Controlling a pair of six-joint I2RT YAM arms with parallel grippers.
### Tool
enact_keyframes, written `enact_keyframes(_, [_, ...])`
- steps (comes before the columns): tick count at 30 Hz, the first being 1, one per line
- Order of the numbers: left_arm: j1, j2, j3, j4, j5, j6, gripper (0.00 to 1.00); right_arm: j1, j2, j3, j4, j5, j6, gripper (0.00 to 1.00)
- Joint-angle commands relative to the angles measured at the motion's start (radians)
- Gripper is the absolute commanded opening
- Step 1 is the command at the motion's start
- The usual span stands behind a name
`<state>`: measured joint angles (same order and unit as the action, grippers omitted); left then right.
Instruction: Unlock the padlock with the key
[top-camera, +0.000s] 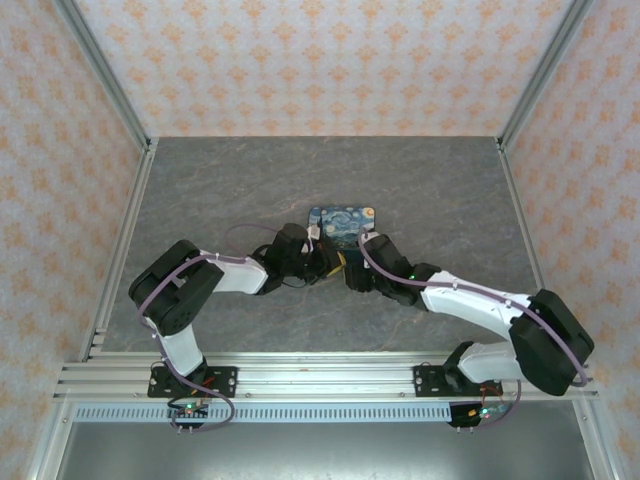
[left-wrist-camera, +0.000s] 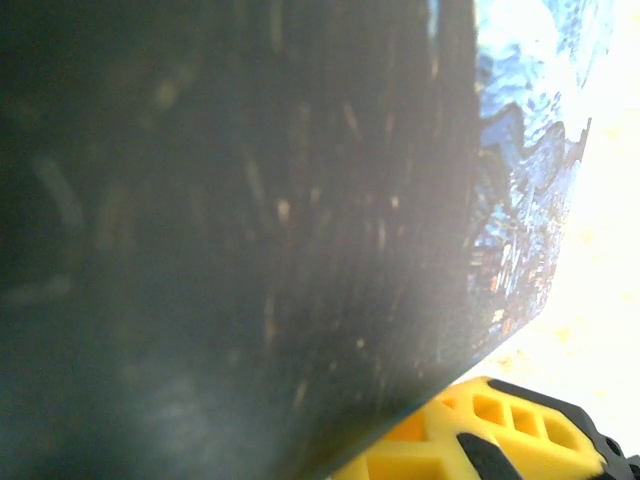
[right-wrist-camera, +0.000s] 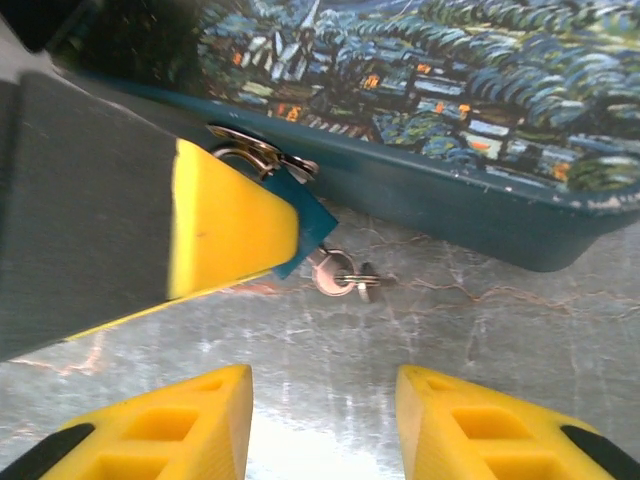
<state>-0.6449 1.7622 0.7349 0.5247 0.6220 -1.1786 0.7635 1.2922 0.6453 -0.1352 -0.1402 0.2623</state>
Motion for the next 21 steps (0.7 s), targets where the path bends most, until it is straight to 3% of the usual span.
enact_keyframes(1, [0.008, -0.036, 0.03, -0.034, 0.054, 0.013, 0.0, 0.01, 0.01, 0.016, 0.001, 0.084, -0.085, 0.41])
enact_keyframes(21, [0.008, -0.035, 0.059, -0.069, 0.077, 0.017, 0.0, 0.019, 0.106, 0.013, 0.084, 0.095, -0.134, 0.37])
